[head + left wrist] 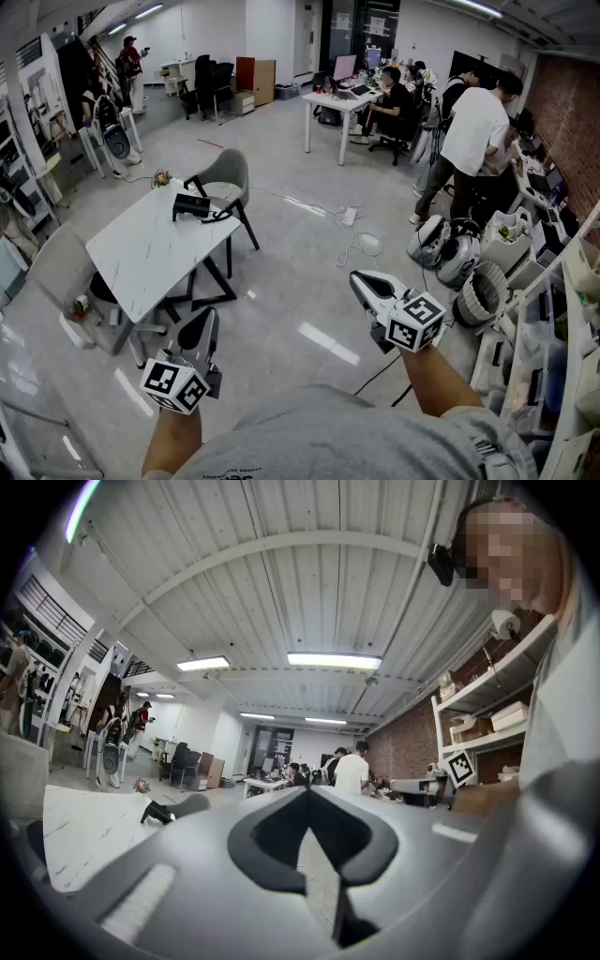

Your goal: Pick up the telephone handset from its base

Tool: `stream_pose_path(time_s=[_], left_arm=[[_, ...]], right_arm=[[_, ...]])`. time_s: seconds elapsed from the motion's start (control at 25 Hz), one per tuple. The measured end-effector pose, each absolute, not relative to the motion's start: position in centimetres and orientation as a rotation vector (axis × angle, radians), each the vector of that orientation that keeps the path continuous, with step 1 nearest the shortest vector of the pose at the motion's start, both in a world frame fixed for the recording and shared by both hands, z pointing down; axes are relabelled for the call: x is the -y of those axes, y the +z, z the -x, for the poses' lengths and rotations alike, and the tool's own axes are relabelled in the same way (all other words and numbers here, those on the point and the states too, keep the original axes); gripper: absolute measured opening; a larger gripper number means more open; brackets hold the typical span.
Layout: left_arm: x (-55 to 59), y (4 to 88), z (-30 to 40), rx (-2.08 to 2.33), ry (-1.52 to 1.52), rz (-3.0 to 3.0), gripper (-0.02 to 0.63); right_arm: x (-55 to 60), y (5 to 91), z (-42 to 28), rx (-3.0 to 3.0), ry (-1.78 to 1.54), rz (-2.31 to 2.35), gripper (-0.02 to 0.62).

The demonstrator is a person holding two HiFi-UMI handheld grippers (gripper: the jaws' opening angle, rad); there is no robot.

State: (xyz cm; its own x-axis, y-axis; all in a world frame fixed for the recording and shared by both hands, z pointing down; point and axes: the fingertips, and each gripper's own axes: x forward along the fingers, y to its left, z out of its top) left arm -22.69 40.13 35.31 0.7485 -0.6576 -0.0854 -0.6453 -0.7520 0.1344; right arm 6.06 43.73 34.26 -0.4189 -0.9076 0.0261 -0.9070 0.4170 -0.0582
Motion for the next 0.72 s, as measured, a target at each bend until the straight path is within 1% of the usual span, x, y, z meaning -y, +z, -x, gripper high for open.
stream_pose_path(time_s=[0.72], left_arm=[[-40.0,35.5,21.5,1.061,-0.131,-2.864,0.057]], right_arm=[[-42.8,34.5,-7.5,-2.599,-0.137,1.685,0.003]])
